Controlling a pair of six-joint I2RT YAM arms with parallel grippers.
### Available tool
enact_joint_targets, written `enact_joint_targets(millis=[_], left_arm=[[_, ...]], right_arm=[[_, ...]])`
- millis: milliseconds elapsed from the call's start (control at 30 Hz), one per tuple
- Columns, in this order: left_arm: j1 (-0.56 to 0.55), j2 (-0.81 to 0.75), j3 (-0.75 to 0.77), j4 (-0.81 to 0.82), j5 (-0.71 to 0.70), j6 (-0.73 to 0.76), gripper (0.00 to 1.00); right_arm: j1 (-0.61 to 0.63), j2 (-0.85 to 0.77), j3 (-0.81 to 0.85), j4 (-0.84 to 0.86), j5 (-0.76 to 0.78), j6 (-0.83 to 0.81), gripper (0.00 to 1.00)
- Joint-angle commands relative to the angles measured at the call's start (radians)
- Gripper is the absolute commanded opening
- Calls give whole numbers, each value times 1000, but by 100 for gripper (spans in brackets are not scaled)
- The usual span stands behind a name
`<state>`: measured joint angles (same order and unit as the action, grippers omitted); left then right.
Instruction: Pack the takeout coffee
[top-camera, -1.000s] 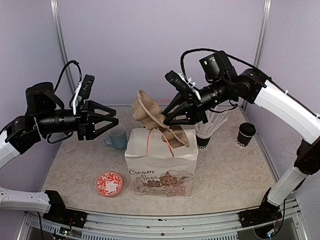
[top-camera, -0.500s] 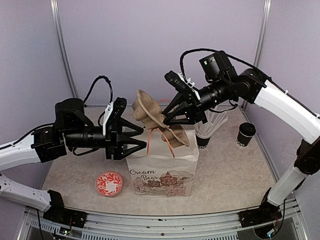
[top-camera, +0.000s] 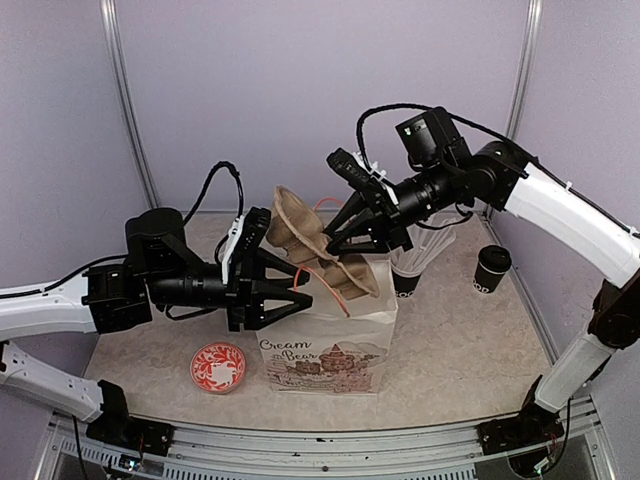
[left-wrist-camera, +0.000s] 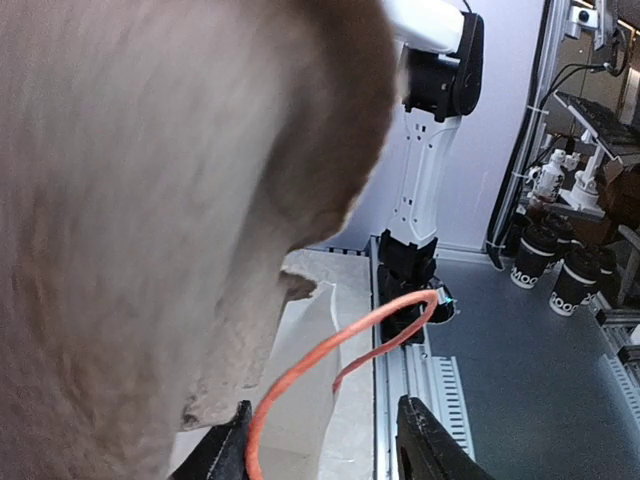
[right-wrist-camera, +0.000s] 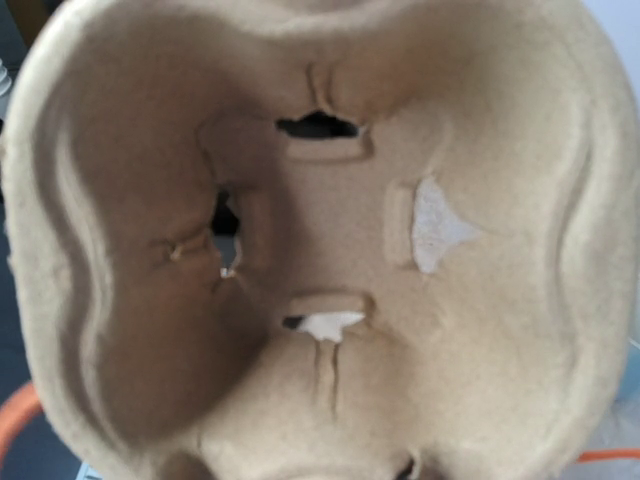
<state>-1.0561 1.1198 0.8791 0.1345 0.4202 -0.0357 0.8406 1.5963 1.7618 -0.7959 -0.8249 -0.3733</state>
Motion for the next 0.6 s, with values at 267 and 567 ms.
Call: enact_joint_targets(millis=[267,567], left_arm=[[-62,-16,10,13,60,-60,37],[-117,-4,125,-109,-17,-18,55]], right_arm=[[-9,-6,-153,5,7,-20,24],[-1,9,-156,-87,104,-88,24]])
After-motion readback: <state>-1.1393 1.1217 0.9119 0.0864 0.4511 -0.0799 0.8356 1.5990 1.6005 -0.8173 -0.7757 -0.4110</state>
